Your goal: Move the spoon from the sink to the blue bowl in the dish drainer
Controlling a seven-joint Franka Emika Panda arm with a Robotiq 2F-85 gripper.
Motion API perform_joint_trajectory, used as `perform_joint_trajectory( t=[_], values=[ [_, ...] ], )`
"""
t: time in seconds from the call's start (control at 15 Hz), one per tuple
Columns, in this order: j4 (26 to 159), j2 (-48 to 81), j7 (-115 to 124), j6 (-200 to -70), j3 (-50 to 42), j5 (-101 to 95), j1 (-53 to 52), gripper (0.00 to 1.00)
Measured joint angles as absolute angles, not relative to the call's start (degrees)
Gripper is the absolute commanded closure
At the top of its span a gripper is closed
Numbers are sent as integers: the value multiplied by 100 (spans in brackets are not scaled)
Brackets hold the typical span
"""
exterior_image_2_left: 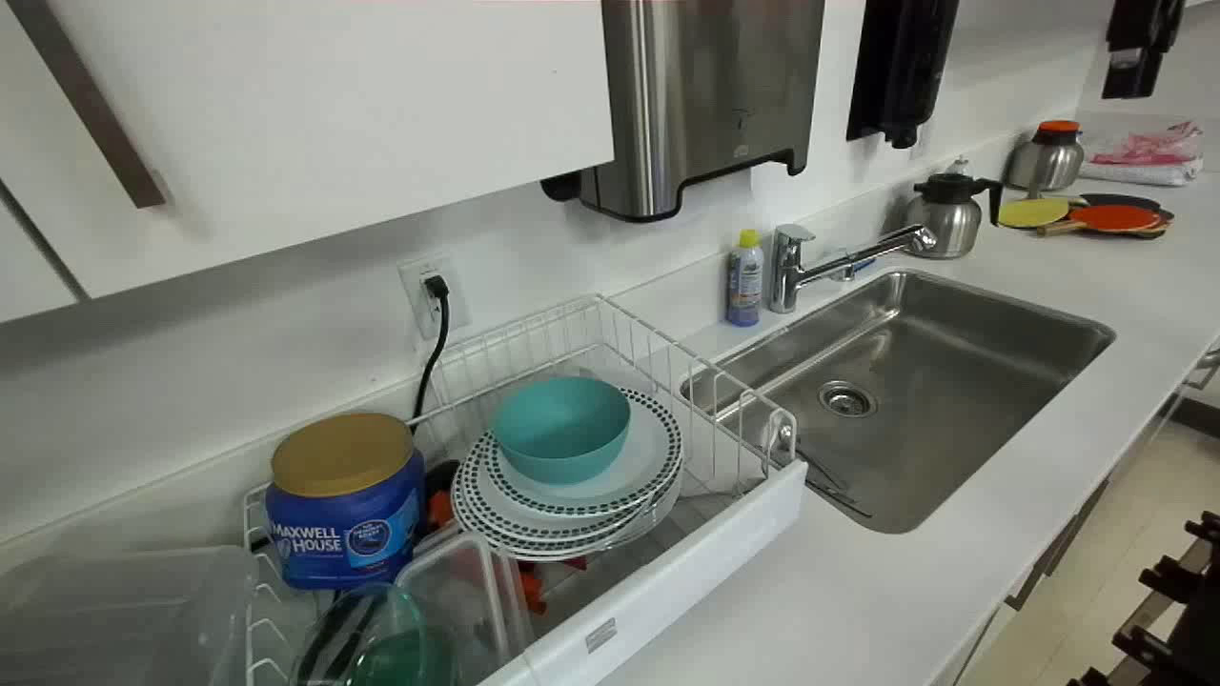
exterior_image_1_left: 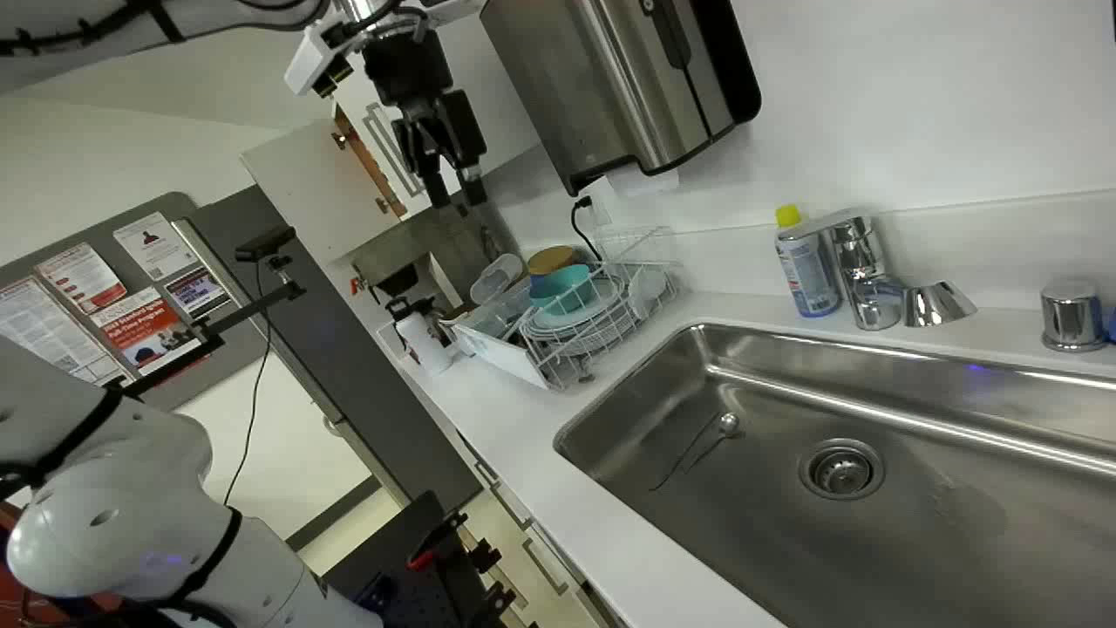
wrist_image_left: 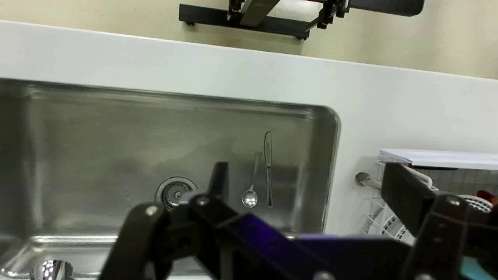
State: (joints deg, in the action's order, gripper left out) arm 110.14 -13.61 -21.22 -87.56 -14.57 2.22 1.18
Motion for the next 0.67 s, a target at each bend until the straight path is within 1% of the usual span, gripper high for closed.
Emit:
perform_joint_trajectory(
  t=[0.67],
  values=[
    [11027,-1287,-2107,-8895,-1381,273,172,0]
  ],
)
